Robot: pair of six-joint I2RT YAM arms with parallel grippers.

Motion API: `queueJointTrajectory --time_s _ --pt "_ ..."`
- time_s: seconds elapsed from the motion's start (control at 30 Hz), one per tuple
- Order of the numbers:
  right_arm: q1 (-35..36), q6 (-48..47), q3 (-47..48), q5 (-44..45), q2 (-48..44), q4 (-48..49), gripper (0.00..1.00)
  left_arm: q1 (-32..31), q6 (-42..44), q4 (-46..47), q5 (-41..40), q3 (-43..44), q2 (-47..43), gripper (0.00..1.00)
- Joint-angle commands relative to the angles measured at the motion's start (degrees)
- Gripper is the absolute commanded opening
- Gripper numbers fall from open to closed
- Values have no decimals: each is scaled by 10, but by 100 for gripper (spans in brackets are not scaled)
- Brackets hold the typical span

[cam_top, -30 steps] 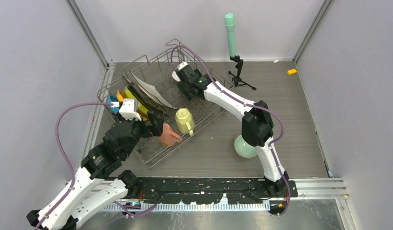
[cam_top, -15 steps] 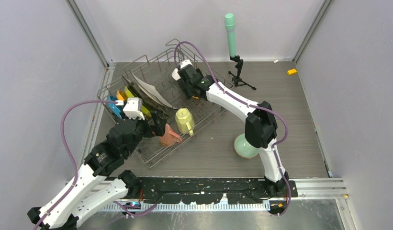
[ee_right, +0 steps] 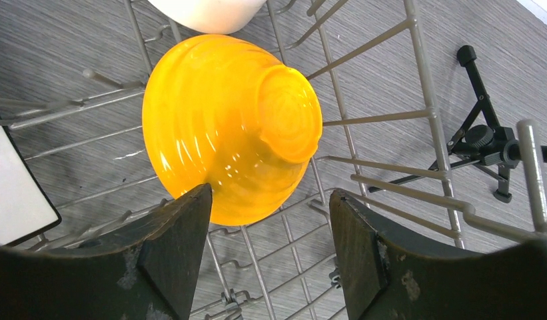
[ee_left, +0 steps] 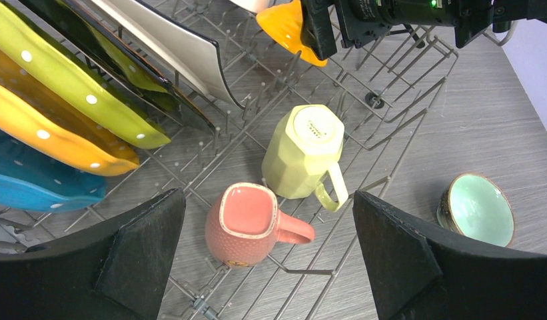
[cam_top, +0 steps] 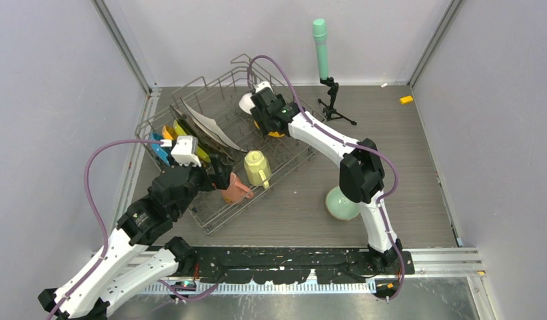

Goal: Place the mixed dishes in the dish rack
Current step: Insert the bowl into the dish rack.

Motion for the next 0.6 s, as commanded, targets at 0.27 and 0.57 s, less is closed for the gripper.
queueJointTrajectory --time_s 0.27,0.57 --pt "34 6 -106 10 -169 56 69 2 -9 18 18 7 10 100" --pt "59 74 -390 37 -436 205 69 2 -35 39 61 15 29 100"
